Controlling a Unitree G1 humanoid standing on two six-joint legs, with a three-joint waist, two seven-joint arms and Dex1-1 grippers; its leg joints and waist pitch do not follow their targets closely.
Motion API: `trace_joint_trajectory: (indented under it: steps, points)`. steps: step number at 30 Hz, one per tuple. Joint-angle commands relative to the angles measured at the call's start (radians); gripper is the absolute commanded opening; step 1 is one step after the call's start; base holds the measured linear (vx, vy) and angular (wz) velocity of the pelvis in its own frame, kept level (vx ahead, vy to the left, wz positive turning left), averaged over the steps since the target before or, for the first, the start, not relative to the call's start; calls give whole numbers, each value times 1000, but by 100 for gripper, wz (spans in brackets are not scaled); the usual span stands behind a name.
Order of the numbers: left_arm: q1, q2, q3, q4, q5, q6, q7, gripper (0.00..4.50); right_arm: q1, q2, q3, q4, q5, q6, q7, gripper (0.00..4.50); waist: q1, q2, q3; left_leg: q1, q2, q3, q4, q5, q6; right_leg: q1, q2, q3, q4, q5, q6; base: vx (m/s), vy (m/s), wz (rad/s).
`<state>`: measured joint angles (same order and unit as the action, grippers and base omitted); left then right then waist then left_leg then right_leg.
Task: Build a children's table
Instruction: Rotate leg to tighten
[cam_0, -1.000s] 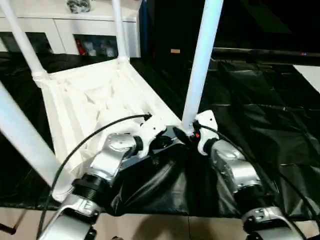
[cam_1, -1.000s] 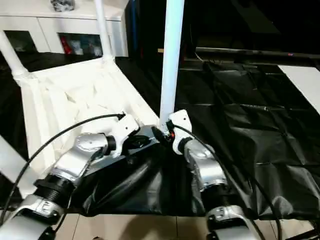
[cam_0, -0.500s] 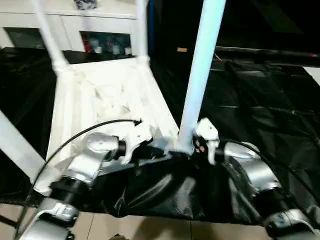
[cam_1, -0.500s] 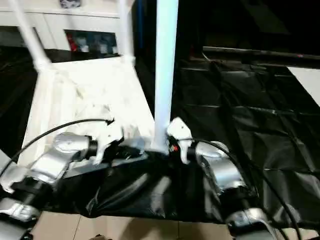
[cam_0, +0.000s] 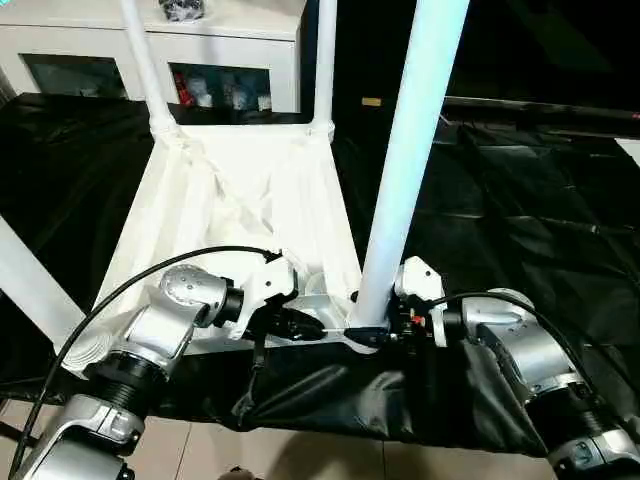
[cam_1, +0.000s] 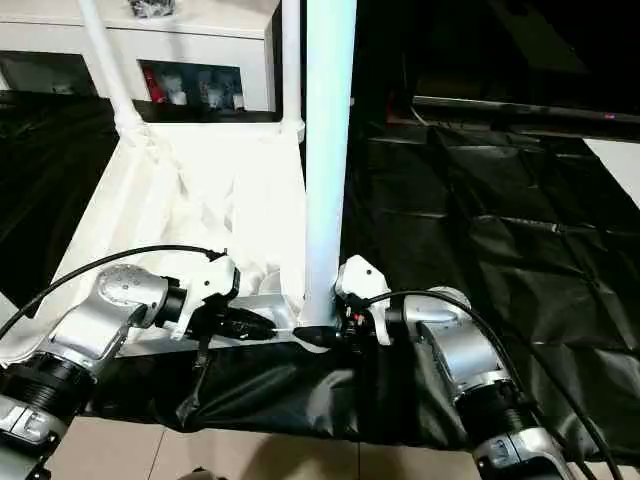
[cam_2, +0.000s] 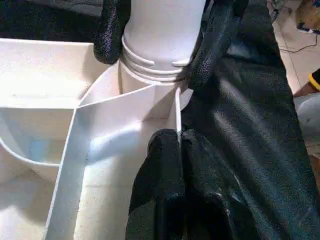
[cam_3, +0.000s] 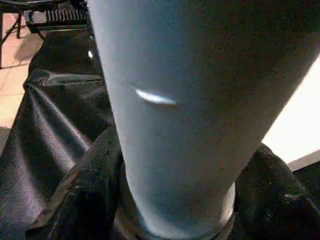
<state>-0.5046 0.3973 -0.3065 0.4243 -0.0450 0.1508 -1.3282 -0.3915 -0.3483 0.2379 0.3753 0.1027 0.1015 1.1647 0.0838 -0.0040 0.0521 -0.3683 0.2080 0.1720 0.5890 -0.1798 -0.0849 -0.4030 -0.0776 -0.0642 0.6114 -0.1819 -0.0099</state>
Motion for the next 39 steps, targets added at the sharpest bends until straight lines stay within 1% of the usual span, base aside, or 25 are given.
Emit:
trace_joint_trajectory:
  steps: [1, 4, 5, 6, 8, 9, 10, 11, 14, 15, 17, 19, 20, 22, 24, 25, 26, 27, 30, 32, 33, 35, 36, 37, 39]
  points:
    - [-10, -21, -30, -53, -23, -15, -30, 0, 7, 15, 40, -25, 12, 10, 27, 268, -6, 7, -66, 13, 24, 1, -70, -211, 40, 51, -54, 43, -67, -150, -241, 0, 0, 0]
    - [-21, -54, -8, -17, 7, -27, 73, 0, 8, 59, 6, 2, 19, 10, -44, 267, -5, 5, -64, 13, 23, 2, -70, -222, 33, 50, -55, 44, -70, -172, -235, 0, 0, 0]
    - [-27, -66, -2, -4, 16, -26, 110, 0, 5, 76, -7, 14, 16, 9, -79, 267, -6, 6, -62, 14, 22, 1, -72, -239, 25, 48, -56, 44, -74, -205, -230, 0, 0, 0]
    - [-37, -85, 6, 12, 30, -21, 163, 0, -5, 100, -24, 41, 3, 3, -142, 267, -6, 2, -62, 15, 22, 1, -73, -248, 22, 49, -57, 43, -77, -231, -223, 0, 0, 0]
    - [-52, -123, 18, 34, 51, -6, 258, 0, -31, 148, -54, 107, -30, -1, -292, 266, -10, 3, -57, 15, 19, -2, -76, -282, 1, 47, -59, 41, -87, -341, -187, 0, 0, 0]
    - [-62, -152, 27, 49, 65, 15, 328, 0, -50, 183, -75, 150, -40, 0, -386, 266, -11, 3, -58, 18, 19, -4, -76, -286, -4, 44, -60, 41, -89, -361, -178, 0, 0, 0]
    - [-62, -152, 27, 49, 65, 15, 328, 0, -50, 183, -75, 150, -40, 0, -386, 266, -20, 2, -55, 16, 18, -5, -78, -296, -17, 42, -58, 40, -91, -389, -168, 0, 0, 0]
    - [-68, -169, 33, 57, 73, 28, 371, 0, -61, 205, -89, 176, -44, 1, -443, 266, -27, 2, -57, 14, 17, -8, -79, -299, -21, 45, -59, 38, -93, -406, -157, 0, 0, 0]
    - [-81, -232, 47, 78, 94, 63, 506, 0, -94, 281, -129, 241, -51, 22, -609, 266, -40, 2, -56, 9, 16, -9, -78, -305, -17, 43, -58, 38, -95, -408, -152, 0, 0, 0]
    - [-83, -273, 50, 83, 104, 74, 560, 0, -117, 328, -148, 279, -58, 39, -709, 266, -47, 2, -59, 12, 13, -7, -75, -296, -13, 39, -57, 39, -97, -397, -155, 0, 0, 0]
    - [-82, -297, 44, 81, 111, 71, 580, 0, -129, 354, -144, 295, -71, 29, -746, 266, -50, 0, -60, 5, 13, -7, -75, -277, -3, 44, -56, 38, -96, -374, -157, 0, 0, 0]
    - [-79, -303, 37, 76, 109, 68, 571, 0, -127, 361, -135, 287, -73, 22, -731, 266, -47, 1, -62, 7, 13, -5, -73, -265, 9, 43, -55, 39, -95, -341, -161, 0, 0, 0]
    - [-78, -309, 29, 75, 110, 60, 560, 0, -126, 371, -134, 278, -71, 11, -708, 301, -47, 1, -63, 7, 13, -4, -72, -259, 13, 44, -55, 40, -93, -326, -164, 0, 0, 0]
    - [-78, -306, 24, 76, 112, 50, 548, 0, -125, 374, -145, 270, -50, 15, -680, 336, -45, 3, -63, 5, 15, -4, -73, -242, 23, 46, -53, 40, -88, -275, -181, 0, 0, 0]
    - [-74, -292, 14, 68, 112, 35, 523, 0, -125, 360, -149, 260, -31, 13, -639, 356, -46, 4, -63, 4, 15, -4, -74, -252, 27, 48, -54, 39, -88, -276, -183, 0, 0, 0]
    - [-74, -292, 14, 68, 112, 35, 523, 0, -125, 360, -149, 260, -31, 13, -639, 356, -47, 7, -62, 3, 15, -5, -76, -256, 25, 48, -55, 39, -89, -283, -182, 0, 0, 0]
    - [-70, -280, 7, 60, 110, 25, 502, 0, -123, 345, -138, 254, -37, 8, -621, 372, -48, 6, -62, 3, 15, -4, -75, -258, 24, 48, -54, 39, -89, -286, -182, 0, 0, 0]
    - [-65, -270, 2, 52, 108, 22, 484, 0, -120, 332, -128, 247, -43, 5, -607, 381, -47, 10, -63, 5, 15, -4, -75, -263, 23, 47, -55, 39, -89, -288, -183, 0, 0, 0]
    - [-49, -224, -10, 30, 95, 1, 399, 0, -94, 257, -88, 193, -47, -7, -479, 389, -46, 7, -65, 2, 17, -5, -73, -242, 32, 53, -54, 40, -83, -230, -195, 0, 0, 0]
    - [-45, -214, -12, 25, 92, -1, 379, 0, -88, 242, -81, 182, -47, -10, -451, 389, -45, 9, -66, 5, 18, -2, -70, -235, 42, 50, -53, 41, -80, -192, -212, 0, 0, 0]
    - [-37, -189, -13, 16, 80, -24, 328, 0, -72, 205, -67, 152, -36, -19, -371, 389, -46, 12, -65, 5, 19, -2, -71, -226, 42, 50, -53, 42, -76, -170, -226, 0, 0, 0]
    - [-30, -162, -16, 7, 68, -44, 276, 0, -57, 167, -55, 124, -24, -21, -297, 389, -42, 8, -66, 6, 20, -1, -69, -221, 54, 52, -53, 42, -74, -141, -238, 0, 0, 0]
    - [-25, -144, -19, -1, 56, -49, 235, 0, -46, 138, -44, 101, -16, -22, -242, 389, -41, 9, -66, 6, 19, -1, -69, -222, 56, 53, -53, 42, -74, -141, -240, 0, 0, 0]
    - [-22, -130, -22, -8, 47, -50, 205, 0, -39, 121, -37, 85, -10, -23, -205, 389, -37, 6, -65, 9, 21, 1, -69, -224, 61, 53, -52, 42, -74, -142, -241, 0, 0, 0]
    - [-18, -105, -30, -18, 39, -52, 158, 0, -27, 94, -25, 58, 1, -21, -148, 389, -29, 9, -64, 11, 23, 1, -71, -227, 61, 50, -54, 43, -74, -157, -241, 0, 0, 0]
